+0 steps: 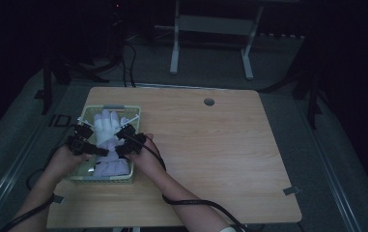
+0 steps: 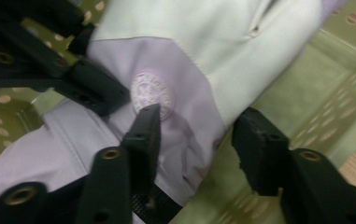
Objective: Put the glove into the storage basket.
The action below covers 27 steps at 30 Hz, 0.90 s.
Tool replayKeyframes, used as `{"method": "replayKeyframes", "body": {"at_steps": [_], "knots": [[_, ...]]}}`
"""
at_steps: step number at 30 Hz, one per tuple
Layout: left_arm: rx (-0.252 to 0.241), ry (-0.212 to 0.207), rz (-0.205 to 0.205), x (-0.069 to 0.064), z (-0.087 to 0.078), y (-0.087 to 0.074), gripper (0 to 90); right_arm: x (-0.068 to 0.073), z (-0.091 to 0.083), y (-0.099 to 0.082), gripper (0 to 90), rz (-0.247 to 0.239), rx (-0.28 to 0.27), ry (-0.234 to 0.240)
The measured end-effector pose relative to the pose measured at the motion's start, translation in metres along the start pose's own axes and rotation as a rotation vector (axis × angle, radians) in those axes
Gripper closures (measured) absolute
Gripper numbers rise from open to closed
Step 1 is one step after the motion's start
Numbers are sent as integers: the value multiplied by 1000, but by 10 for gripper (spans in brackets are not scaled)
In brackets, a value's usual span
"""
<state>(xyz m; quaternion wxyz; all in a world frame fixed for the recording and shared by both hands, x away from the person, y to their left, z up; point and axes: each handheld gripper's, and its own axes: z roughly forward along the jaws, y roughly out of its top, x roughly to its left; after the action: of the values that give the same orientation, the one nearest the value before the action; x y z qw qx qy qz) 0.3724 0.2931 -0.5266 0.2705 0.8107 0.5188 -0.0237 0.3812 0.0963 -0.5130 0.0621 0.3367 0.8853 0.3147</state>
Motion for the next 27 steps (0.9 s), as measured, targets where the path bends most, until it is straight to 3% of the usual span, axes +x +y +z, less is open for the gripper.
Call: {"method": "replayKeyframes", "body": {"at_steps": [2,4,6,7,8,9,10,11,13,14,15,16,18,19,21,24,27], "knots": [[13,28,-25,-1,3,1,551,0,0,0,477,-35,3,3],[22,95,-24,-3,4,3,478,-2,-3,-1,458,-61,-20,19],[27,106,-18,-3,4,3,446,-4,-12,1,424,-75,-50,15],[19,137,-10,-6,5,3,423,-5,-17,3,401,-68,-72,29],[19,137,-10,-6,5,3,407,-5,-17,3,401,-68,-72,29],[16,157,-1,-8,4,3,374,-10,-27,5,365,-62,-105,50],[4,177,11,-10,2,3,374,-10,-27,5,365,-62,-105,50],[-29,202,30,-13,-1,2,286,-13,-34,7,305,-47,-118,87],[-29,202,30,-13,-1,2,249,-15,-36,7,305,-48,-123,98],[-81,228,53,-18,-7,-1,249,-15,-36,7,297,-48,-123,98],[-104,236,64,-19,-10,-2,137,-17,-41,6,253,-55,-140,128],[-131,232,66,-20,-12,-4,64,-19,-44,5,225,-67,-151,150],[-170,202,56,-21,-17,-5,18,-19,-45,4,215,-72,-152,160],[-170,202,56,-21,-17,-5,16,-19,-45,4,215,-72,-152,160],[-238,193,61,-25,-26,-9,16,-22,-47,1,185,-94,-158,181],[-333,162,59,-30,-37,-14,16,-26,-50,-3,181,-88,-174,207],[-431,162,56,-36,-46,-20,17,-31,-53,-7,179,-93,-189,213]]}}
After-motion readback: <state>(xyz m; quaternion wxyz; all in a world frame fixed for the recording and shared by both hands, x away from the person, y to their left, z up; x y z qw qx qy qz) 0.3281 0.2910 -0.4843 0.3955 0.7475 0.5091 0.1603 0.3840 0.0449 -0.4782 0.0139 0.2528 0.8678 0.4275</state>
